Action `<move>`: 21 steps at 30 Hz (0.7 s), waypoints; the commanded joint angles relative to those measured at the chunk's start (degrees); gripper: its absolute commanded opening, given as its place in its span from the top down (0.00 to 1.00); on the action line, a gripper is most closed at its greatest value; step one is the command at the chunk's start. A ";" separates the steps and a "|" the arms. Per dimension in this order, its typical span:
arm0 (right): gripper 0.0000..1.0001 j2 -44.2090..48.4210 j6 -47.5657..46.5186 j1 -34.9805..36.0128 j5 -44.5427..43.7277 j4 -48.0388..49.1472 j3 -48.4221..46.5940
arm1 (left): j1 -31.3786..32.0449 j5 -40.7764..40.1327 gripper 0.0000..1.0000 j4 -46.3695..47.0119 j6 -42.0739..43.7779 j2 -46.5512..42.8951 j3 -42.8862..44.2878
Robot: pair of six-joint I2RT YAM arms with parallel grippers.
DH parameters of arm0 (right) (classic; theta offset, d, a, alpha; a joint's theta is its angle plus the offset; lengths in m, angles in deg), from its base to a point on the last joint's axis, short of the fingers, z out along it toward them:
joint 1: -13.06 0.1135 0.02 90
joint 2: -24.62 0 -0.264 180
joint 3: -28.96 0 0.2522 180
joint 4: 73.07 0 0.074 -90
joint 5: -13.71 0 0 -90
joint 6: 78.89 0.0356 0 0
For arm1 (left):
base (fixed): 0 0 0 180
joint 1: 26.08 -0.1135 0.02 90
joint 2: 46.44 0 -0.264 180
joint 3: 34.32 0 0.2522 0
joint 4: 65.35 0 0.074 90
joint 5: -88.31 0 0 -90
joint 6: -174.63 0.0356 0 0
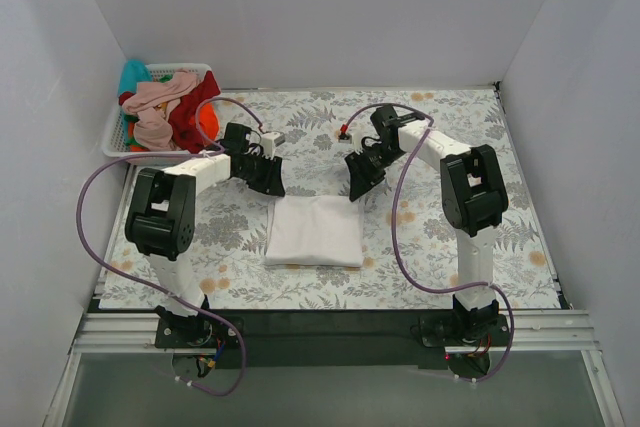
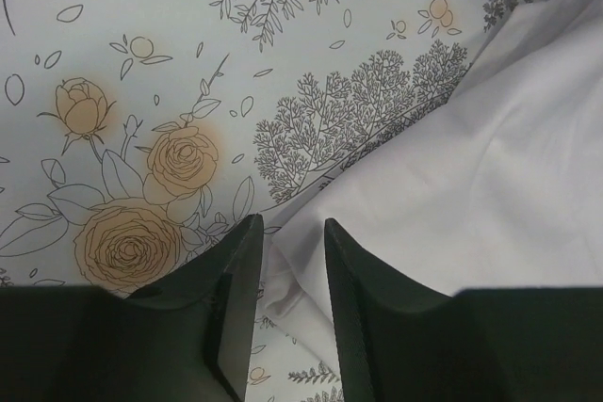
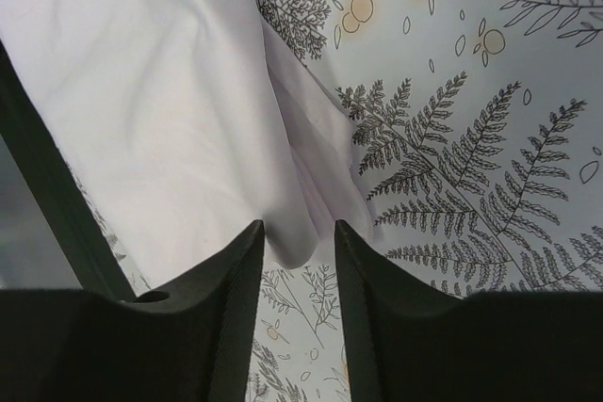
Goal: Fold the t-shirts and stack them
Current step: Fold the tshirt
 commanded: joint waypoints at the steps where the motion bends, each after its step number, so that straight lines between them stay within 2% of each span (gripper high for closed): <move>1: 0.59 -0.27 -0.15 -0.13 2.31 -0.59 1.06 | -0.09 0.95 0.72 -0.79 -1.02 -0.04 1.65; 4: 0.61 -0.10 -0.24 -0.13 2.31 -0.68 1.06 | -0.09 1.92 0.76 -2.19 -1.37 0.13 2.27; 8: 0.58 -0.01 -0.15 -0.13 2.39 -0.68 1.06 | -0.09 2.27 0.72 -2.90 -1.55 -0.22 1.92; 9: 0.61 -0.01 -0.15 -0.13 2.66 -0.68 1.06 | -0.09 2.53 0.72 -3.25 -1.55 -0.22 1.92; 11: 0.67 -0.10 -0.06 -0.13 2.75 -0.68 0.80 | -0.09 2.45 0.79 -3.43 -1.64 -0.65 1.92; 12: 0.76 -0.01 0.02 -0.13 2.66 -0.68 0.71 | -0.18 2.19 0.85 -3.51 -1.72 -1.01 1.92; 13: 0.83 0.51 0.02 -0.22 2.48 -0.68 0.80 | -0.44 1.75 0.96 -3.34 -1.81 -1.53 2.00; 15: 0.98 1.13 0.20 -0.48 2.22 -0.77 0.80 | -0.88 0.87 1.00 -3.34 -1.99 -3.99 2.01; 21: 0.99 4.56 0.38 -2.50 -0.24 -0.68 1.32 | -3.78 -3.26 1.00 -4.39 -1.11 -11.01 -0.71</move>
